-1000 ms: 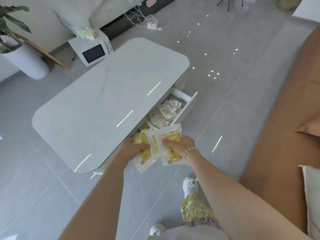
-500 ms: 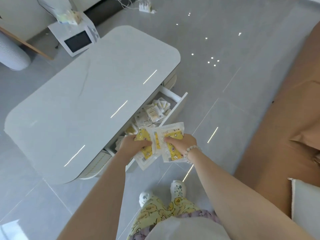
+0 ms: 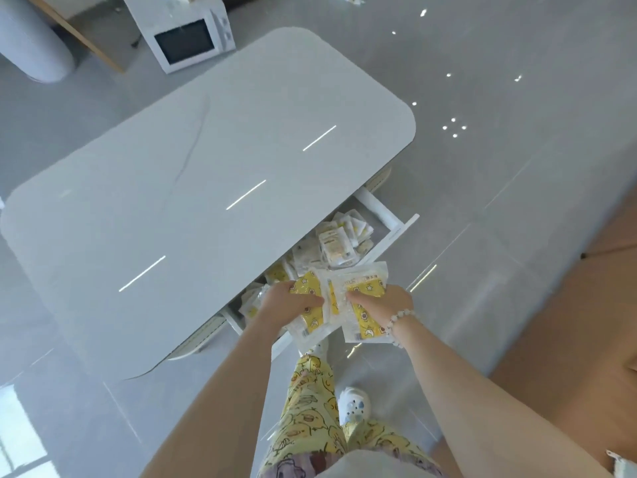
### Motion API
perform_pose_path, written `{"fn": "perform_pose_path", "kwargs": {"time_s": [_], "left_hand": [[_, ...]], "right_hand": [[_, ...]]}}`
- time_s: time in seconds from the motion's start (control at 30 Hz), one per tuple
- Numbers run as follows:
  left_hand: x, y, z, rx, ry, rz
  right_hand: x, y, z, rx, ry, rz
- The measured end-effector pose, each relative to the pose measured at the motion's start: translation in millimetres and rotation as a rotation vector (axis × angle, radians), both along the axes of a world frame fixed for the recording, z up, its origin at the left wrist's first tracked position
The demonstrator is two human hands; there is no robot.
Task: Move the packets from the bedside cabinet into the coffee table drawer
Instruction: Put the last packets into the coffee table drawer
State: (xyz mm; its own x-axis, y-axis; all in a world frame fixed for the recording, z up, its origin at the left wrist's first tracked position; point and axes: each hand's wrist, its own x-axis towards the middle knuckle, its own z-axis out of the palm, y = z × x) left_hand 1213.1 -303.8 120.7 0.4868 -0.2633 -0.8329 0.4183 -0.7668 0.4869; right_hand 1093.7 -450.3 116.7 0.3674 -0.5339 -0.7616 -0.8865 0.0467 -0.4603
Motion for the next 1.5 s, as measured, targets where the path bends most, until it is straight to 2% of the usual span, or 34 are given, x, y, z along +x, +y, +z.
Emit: {"fn": "perform_pose_path", "kwargs": {"time_s": [0.23, 0.43, 0.5, 0.63, 0.7, 0.8, 0.97, 1.1, 1.33, 1.5], "left_hand": [[43, -8, -49, 0.051, 0.042, 0.153], [38, -25, -120, 0.076, 0.21, 0.344], [34, -29, -150, 0.102, 0.236, 0.423], [42, -48, -211, 0.145, 0.236, 0.597], [51, -59, -238, 0.151, 0.208, 0.618], [68, -79, -274, 0.156, 0.138, 0.516], [80, -113, -320, 0.159, -0.016, 0.177], [69, -134, -342, 0.158, -0.169, -0.069], [67, -138, -355, 0.335, -0.446, -0.159], [69, -136, -360, 0.514, -0.482, -0.209]], "right_hand": [[62, -8, -48, -0.026, 0.102, 0.078], [71, -18, -116, -0.063, 0.246, 0.126], [78, -24, -144, -0.11, 0.265, 0.217], [116, -47, -198, -0.203, 0.253, 0.564], [136, -61, -227, -0.218, 0.248, 0.661], [155, -86, -272, -0.248, 0.272, 0.77], [164, -120, -321, -0.3, 0.27, 0.854], [165, -137, -342, -0.426, 0.328, 0.929], [175, -143, -353, -0.604, 0.365, 0.954], [177, -144, -356, -0.659, 0.336, 0.906]]}}
